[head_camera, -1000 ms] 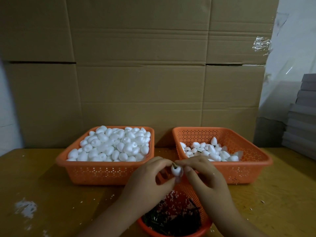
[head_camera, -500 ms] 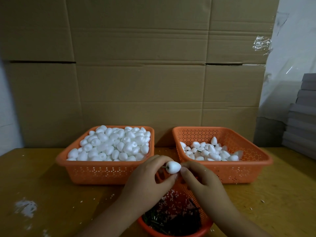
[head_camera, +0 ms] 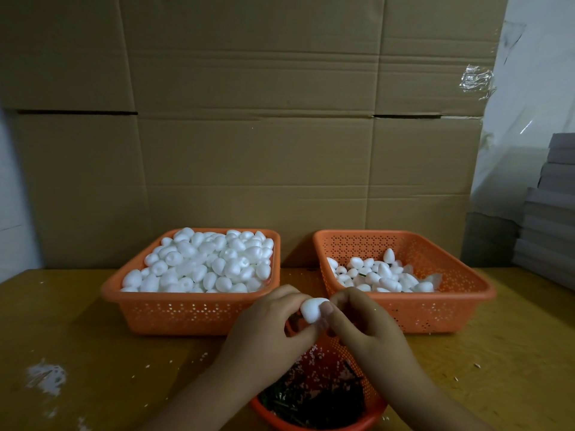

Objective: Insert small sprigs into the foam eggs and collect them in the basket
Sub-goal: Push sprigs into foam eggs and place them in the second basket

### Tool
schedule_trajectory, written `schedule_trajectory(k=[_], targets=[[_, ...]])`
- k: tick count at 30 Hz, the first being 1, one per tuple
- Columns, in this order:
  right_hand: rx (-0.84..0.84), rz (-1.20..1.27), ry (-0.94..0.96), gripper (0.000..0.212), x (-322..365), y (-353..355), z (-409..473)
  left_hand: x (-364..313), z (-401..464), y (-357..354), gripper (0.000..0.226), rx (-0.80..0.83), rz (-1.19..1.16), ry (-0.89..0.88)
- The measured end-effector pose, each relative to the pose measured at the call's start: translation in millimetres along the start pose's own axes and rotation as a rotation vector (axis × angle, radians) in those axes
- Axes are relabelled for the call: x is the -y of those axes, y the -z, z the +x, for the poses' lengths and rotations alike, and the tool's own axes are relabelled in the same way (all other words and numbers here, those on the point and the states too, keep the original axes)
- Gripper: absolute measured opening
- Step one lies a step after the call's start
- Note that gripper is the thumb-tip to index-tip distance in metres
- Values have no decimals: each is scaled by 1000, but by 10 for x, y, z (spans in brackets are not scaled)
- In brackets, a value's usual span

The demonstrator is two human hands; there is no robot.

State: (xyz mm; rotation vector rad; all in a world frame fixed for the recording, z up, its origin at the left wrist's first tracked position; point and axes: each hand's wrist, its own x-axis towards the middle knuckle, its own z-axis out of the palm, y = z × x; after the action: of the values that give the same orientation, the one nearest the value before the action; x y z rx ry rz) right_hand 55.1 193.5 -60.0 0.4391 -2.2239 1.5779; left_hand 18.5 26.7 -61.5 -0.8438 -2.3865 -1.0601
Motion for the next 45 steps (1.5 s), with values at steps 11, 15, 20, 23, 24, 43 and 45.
schedule_trajectory(k=[11, 15, 20, 23, 24, 43, 45], targets=[[29, -106, 136, 30, -18, 20, -16, -2, -9, -5, 48, 54, 59, 52], [21, -148, 93, 28, -26, 20, 1, -7, -14, 4, 45, 51, 51, 53], [88, -124, 58, 35, -35, 15, 4, -22, -11, 2, 25, 59, 53, 52], [113, -155, 51, 39, -44, 18, 5, -24, -5, -2, 17, 86, 82, 44], [117, -160, 54, 38, -40, 19, 4, -23, -4, -3, 17, 91, 85, 42], [-79, -2, 38, 21, -41, 31, 37, -6, -20, 11, 45, 52, 34, -10], [-140, -7, 19, 22, -30, 75, 73, -10, -18, 27, 44, 47, 15, -22]])
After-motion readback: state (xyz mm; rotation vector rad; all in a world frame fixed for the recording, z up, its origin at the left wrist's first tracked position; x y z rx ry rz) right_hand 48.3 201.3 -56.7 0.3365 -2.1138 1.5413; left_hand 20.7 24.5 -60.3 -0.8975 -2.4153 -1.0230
